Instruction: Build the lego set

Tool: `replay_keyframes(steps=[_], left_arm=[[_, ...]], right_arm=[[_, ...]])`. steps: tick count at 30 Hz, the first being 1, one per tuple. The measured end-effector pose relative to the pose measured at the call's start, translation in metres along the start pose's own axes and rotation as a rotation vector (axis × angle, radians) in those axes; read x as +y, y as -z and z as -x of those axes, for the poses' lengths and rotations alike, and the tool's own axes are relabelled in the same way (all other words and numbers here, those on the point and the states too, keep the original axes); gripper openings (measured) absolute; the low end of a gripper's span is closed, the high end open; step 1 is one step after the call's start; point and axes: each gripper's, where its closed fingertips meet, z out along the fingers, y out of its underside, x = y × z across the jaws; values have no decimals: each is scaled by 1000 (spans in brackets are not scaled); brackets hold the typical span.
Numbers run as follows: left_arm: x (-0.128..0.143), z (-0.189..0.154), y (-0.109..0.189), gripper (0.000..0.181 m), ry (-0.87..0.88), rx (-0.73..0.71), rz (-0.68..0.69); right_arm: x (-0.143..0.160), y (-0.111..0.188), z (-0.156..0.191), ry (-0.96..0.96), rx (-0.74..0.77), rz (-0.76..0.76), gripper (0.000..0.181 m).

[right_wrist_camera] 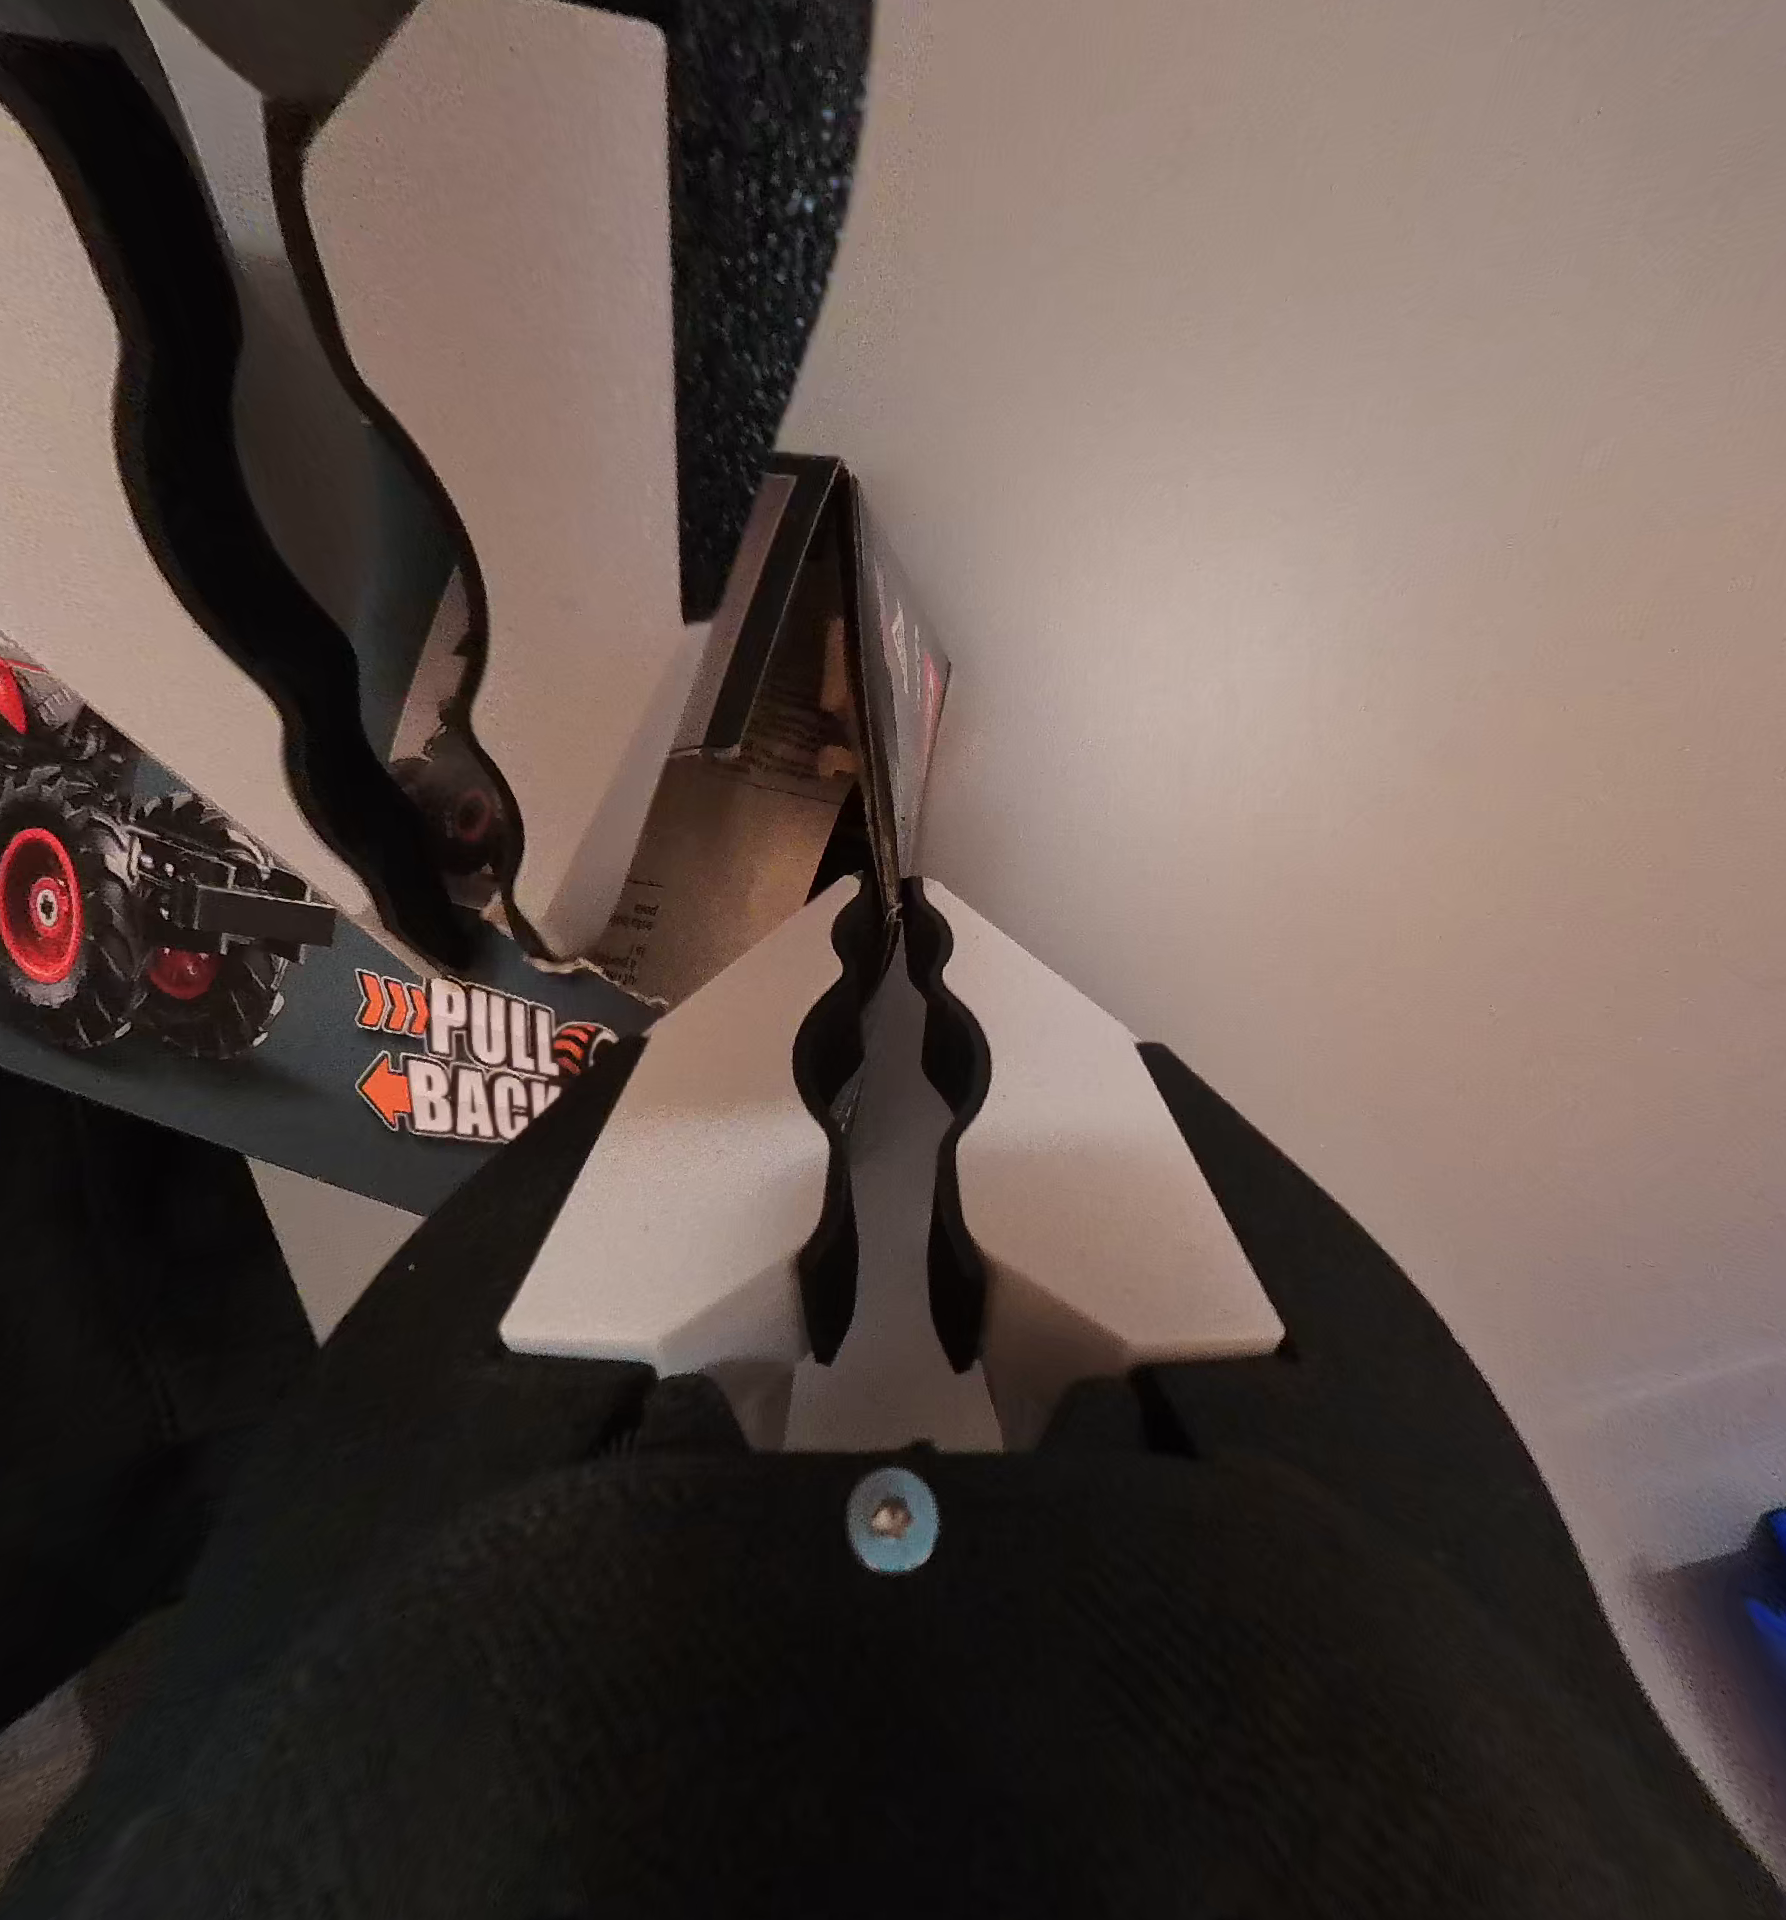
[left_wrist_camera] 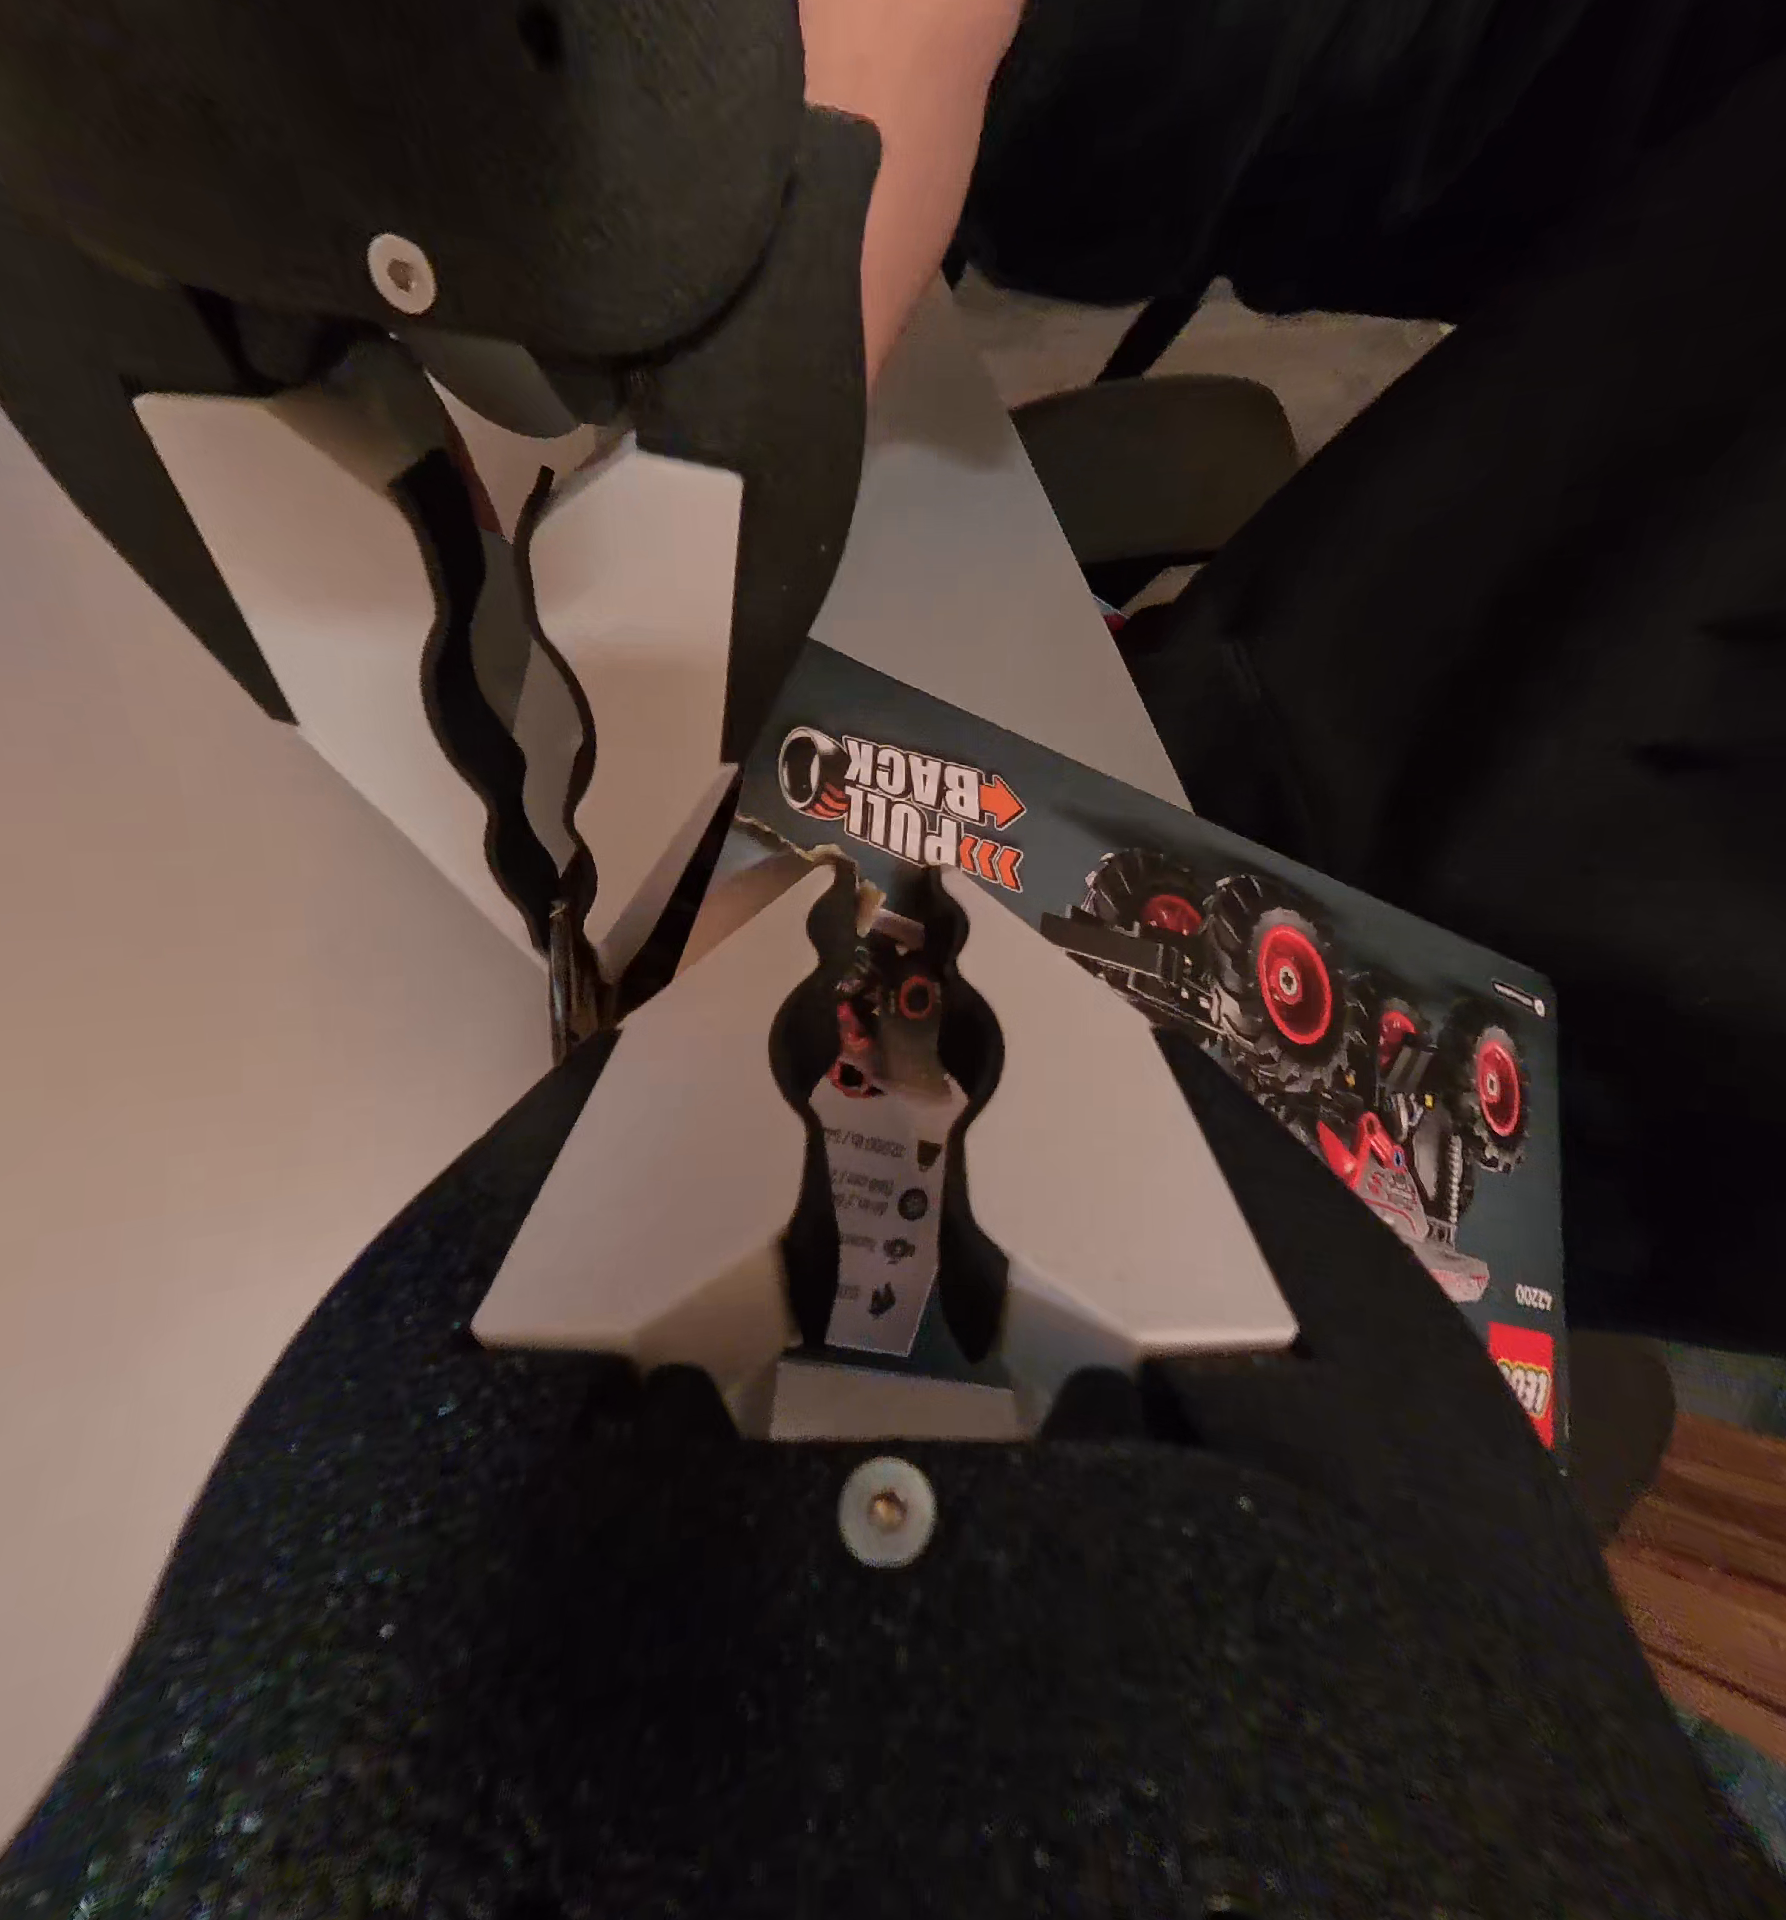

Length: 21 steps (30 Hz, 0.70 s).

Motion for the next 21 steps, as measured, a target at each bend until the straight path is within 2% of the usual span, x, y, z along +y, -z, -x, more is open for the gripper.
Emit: replay_keyframes(steps=[5,11,17,21], left_arm=[[-5,-8,1,8,26,7,-75],[-6,-12,1,6,48,43,-90],[-3,-11,0,5,128,147,-59],[1,-6,-3,4,225,175,35]], right_arm=[[3,0,4,-7,-48,-39,3],[4,0,9,-13,-81,-84,3],[1,-1,13,-46,-144,-150,6],[-3,-1,16,-77,-184,-191,9]])
